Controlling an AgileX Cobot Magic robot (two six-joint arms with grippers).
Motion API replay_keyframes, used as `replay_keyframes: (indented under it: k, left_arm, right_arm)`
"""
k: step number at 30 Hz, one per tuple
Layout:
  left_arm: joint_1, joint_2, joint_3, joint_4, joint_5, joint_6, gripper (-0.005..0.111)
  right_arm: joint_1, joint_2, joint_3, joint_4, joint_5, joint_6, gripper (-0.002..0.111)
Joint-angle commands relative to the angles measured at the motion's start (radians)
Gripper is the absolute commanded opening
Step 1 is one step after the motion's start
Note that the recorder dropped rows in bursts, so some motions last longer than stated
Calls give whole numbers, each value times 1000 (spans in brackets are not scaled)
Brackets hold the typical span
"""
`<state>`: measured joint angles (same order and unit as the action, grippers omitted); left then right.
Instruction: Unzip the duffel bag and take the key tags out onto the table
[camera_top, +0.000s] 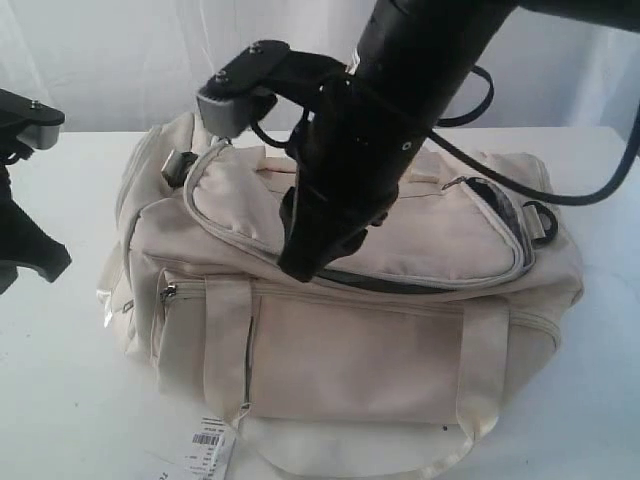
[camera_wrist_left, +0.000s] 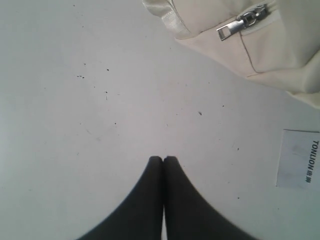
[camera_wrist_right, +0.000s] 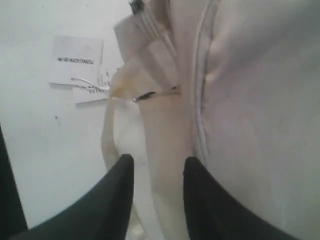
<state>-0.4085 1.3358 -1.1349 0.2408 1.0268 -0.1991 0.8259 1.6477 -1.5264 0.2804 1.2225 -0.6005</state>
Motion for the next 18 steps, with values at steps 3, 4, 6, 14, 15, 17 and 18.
replay_keyframes:
  k: [3, 4, 6, 14, 15, 17, 18]
  left_arm:
    - [1, -11, 8, -35, 6, 21, 0]
    - [1, -11, 8, -39, 5, 21, 0]
    - [1, -11, 8, -38, 1, 21, 0]
    - [1, -11, 8, -43, -6, 21, 0]
    - [1, -11, 8, -43, -6, 21, 0]
    - [1, -11, 8, -43, -6, 21, 0]
    - [1, -11, 8, -45, -6, 21, 0]
  right_arm:
    - [0, 1, 14, -76, -104, -32, 41]
    - [0, 3, 14, -75, -122, -46, 44]
    - [0, 8, 14, -75, -146, -92, 49]
    - [0, 58, 14, -72, -140, -159, 50]
    - [0, 66, 14, -74, -140, -159, 50]
    - [0, 74, 14, -74, -130, -159, 50]
    - [0, 82, 14, -74, -130, -159, 50]
